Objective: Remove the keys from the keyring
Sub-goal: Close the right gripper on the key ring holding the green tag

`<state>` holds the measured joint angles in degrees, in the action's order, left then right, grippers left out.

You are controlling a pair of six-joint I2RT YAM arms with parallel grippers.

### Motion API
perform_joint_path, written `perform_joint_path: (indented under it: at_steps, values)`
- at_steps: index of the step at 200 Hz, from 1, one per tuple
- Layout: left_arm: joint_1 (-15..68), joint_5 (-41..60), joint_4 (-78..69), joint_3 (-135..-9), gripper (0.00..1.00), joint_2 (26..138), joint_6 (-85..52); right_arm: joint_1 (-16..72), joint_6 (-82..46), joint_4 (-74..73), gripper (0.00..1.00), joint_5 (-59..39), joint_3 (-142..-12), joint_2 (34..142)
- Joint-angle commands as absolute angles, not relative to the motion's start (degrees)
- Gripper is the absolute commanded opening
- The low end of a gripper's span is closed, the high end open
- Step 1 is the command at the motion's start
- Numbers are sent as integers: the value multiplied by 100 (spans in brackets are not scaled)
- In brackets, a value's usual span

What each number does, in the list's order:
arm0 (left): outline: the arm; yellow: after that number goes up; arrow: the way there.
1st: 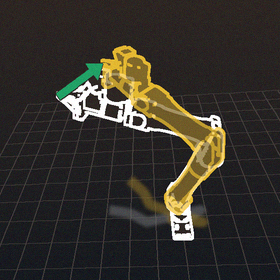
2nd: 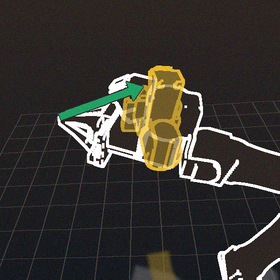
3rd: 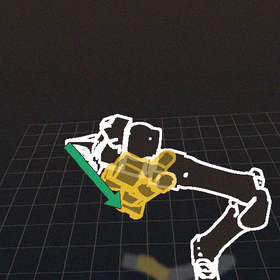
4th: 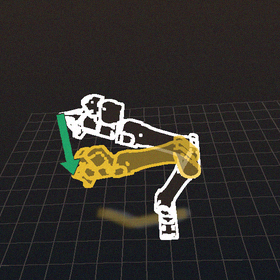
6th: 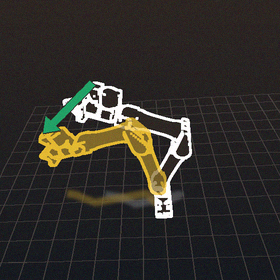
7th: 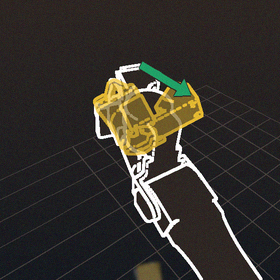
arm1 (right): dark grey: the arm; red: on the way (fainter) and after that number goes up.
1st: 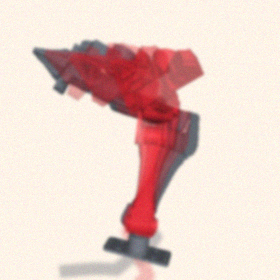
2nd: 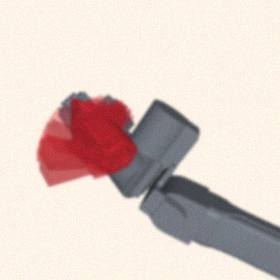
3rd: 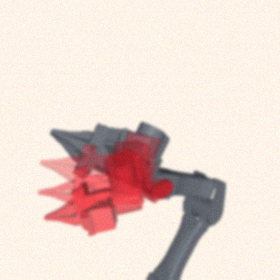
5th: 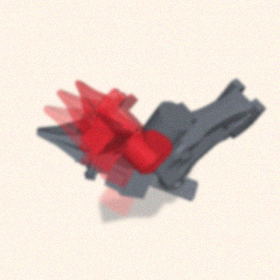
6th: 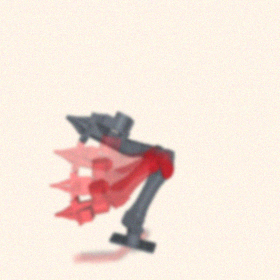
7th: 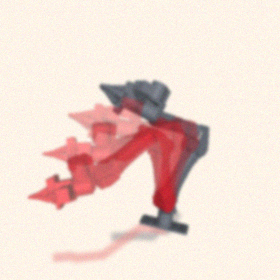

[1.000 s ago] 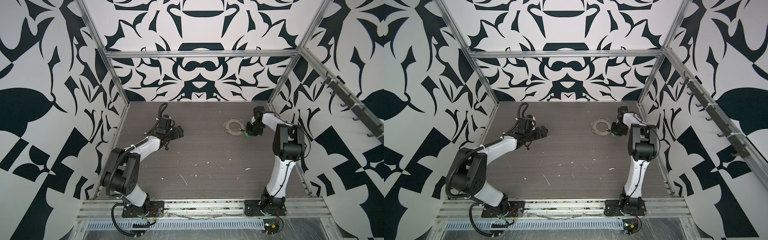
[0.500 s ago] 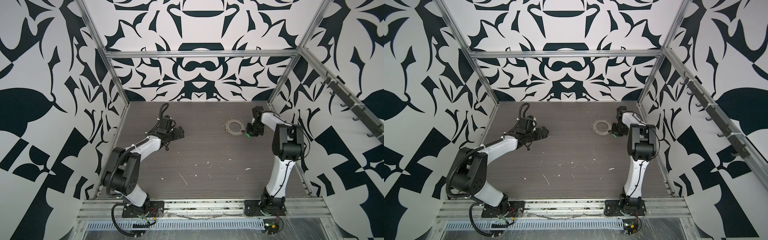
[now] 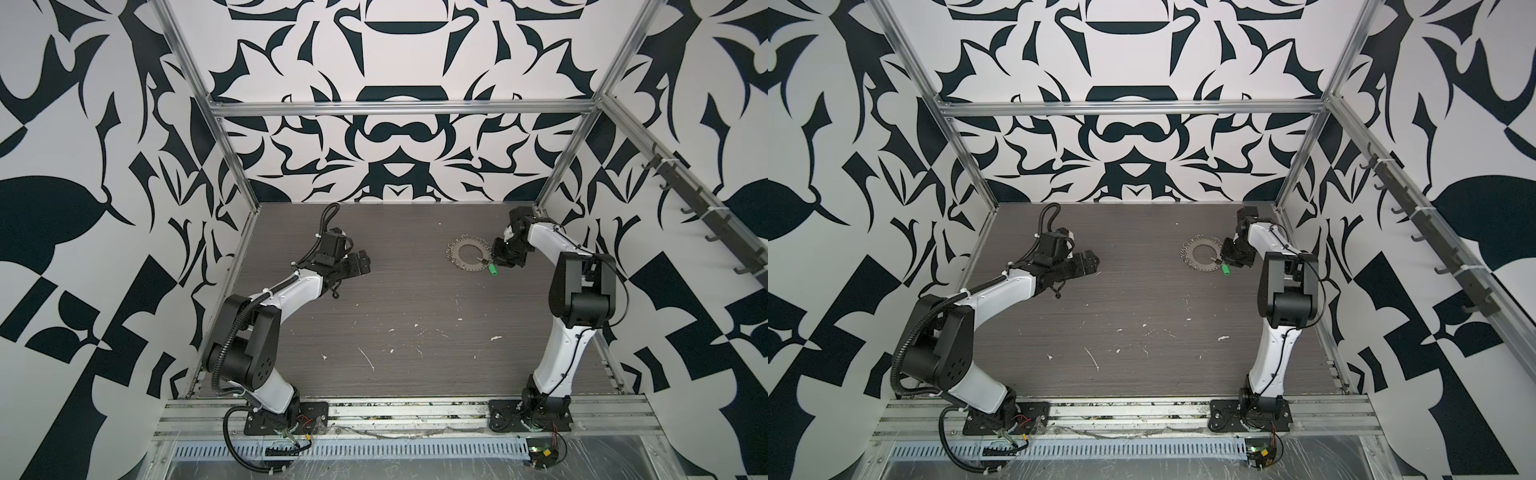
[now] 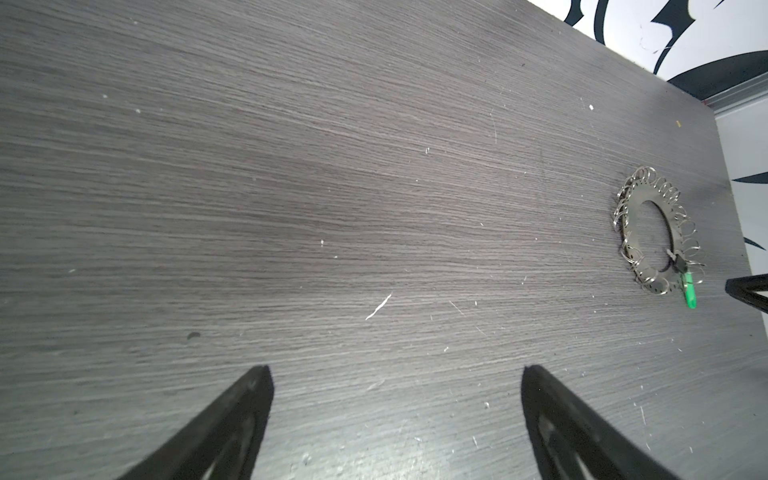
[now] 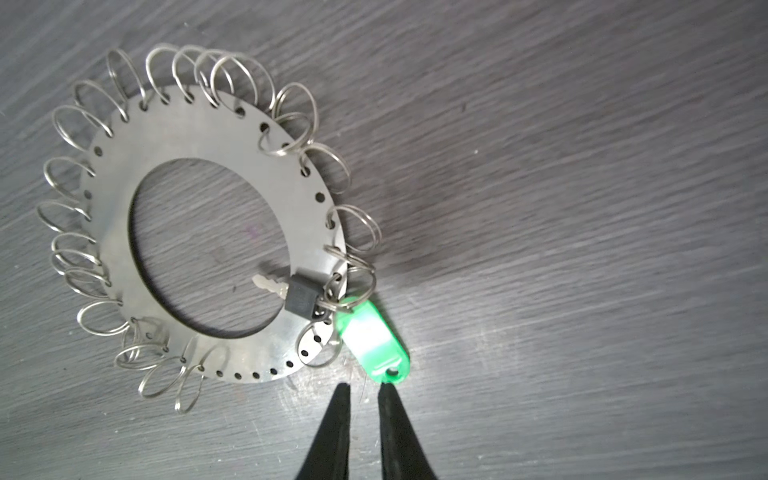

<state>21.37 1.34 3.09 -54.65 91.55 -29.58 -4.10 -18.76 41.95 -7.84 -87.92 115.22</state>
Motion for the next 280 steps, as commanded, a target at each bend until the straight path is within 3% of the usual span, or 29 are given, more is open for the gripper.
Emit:
perform_joint_path:
  at_steps: [1,131,172,186,239,280]
  values:
    - [2153,130,483,-5584,98,9202,-2951,-394,-1980,4223,18,-803,-8858,11343]
    - [2167,149,555,-5645,98,9235,-2899,-391,-2167,3873,21,-1246,-8852,11799]
    - [2169,144,597,-5679,98,9221,-2872,-394,-2164,3788,16,-1292,-8839,11927]
    - [2163,129,630,-5703,98,9191,-2859,-393,-2153,3801,0,-1292,-8855,11886]
    - [2166,167,718,-5712,98,8830,-2839,-196,-1373,4403,0,-1295,-9062,11308]
    - [2169,928,914,-5858,97,8040,-2772,482,-366,5048,0,-1529,-9443,10693]
